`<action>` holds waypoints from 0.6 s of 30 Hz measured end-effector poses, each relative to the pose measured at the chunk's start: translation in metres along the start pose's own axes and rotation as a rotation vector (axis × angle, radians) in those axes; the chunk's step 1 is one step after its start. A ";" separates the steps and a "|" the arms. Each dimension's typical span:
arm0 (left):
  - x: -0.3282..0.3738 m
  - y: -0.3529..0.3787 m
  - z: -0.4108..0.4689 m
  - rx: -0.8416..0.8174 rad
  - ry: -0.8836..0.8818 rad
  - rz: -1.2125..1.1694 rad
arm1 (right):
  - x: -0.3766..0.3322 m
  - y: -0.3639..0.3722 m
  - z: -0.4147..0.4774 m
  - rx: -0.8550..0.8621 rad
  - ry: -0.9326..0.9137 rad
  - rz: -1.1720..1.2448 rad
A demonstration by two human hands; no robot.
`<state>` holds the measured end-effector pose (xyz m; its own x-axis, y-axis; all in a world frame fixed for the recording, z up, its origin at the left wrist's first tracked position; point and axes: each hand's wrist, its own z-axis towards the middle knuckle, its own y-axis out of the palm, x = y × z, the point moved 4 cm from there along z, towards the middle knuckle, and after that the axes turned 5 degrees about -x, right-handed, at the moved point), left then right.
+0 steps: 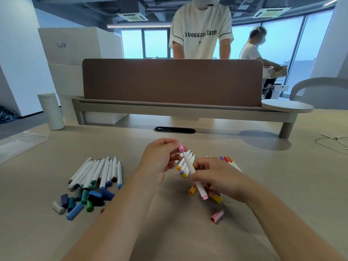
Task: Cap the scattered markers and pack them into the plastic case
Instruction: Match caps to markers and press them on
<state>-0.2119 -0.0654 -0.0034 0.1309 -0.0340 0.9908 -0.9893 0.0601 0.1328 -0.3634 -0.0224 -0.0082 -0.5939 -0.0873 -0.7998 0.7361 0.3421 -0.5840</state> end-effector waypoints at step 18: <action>-0.003 0.013 0.003 -0.001 0.155 0.265 | 0.003 -0.018 0.009 0.256 -0.021 -0.004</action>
<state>-0.2250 -0.0672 -0.0051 -0.1232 0.1361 0.9830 -0.9903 0.0480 -0.1308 -0.3759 -0.0371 -0.0013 -0.5923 -0.1085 -0.7984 0.7934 0.0937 -0.6014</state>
